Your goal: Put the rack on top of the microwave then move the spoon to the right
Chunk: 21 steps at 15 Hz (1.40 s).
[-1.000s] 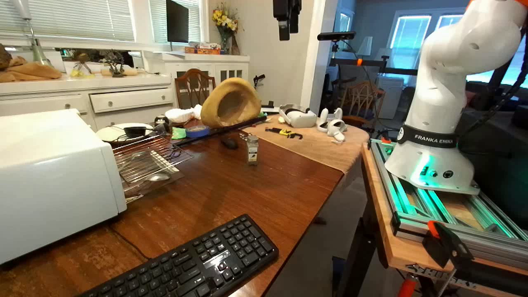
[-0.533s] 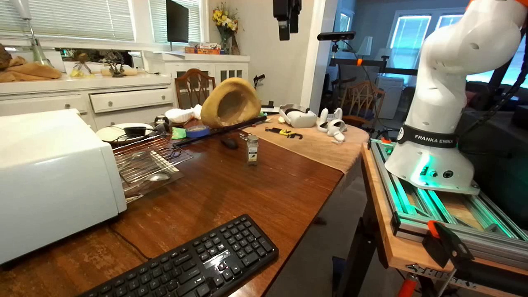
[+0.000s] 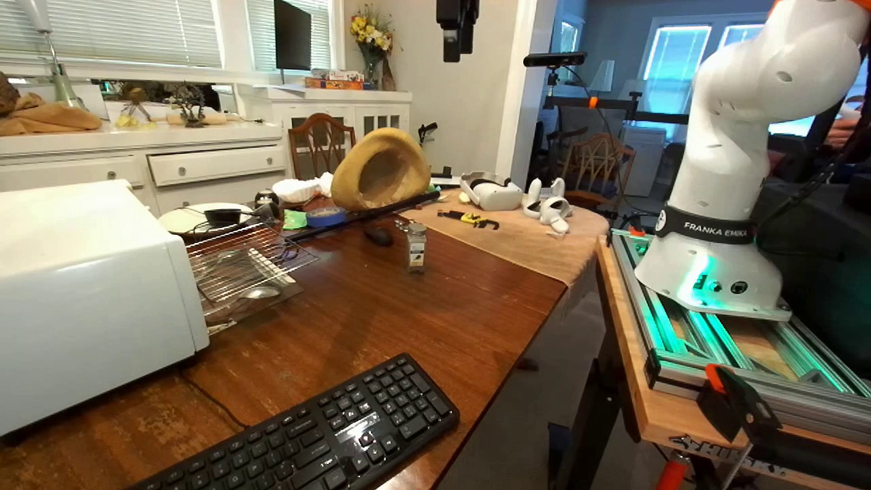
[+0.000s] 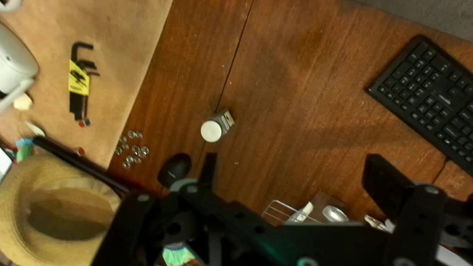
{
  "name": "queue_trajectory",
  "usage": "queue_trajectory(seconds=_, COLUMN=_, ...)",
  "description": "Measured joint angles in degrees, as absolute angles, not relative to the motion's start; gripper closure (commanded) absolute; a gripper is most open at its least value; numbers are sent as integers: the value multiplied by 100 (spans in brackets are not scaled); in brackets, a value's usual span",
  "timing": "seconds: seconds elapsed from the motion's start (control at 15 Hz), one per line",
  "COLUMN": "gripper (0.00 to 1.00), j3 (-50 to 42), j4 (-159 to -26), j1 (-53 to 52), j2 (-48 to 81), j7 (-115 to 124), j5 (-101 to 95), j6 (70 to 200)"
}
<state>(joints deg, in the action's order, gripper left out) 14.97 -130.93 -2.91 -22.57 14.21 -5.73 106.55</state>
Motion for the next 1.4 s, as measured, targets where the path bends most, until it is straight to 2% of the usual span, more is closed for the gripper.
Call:
queue_trajectory(seconds=0.53, gripper=0, j3=109, j4=-12275, j1=-287, j2=-753, j7=-2136, j5=-464, j6=12107)
queue_trajectory(seconds=0.93, gripper=0, j3=132, j4=-11073, j1=-292, j2=618, j7=-3837, j5=-24, j6=12229)
queue_trajectory(seconds=1.4, gripper=0, j3=147, j4=-10910, j1=-294, j2=752, j7=-3942, j5=-11, j6=12217)
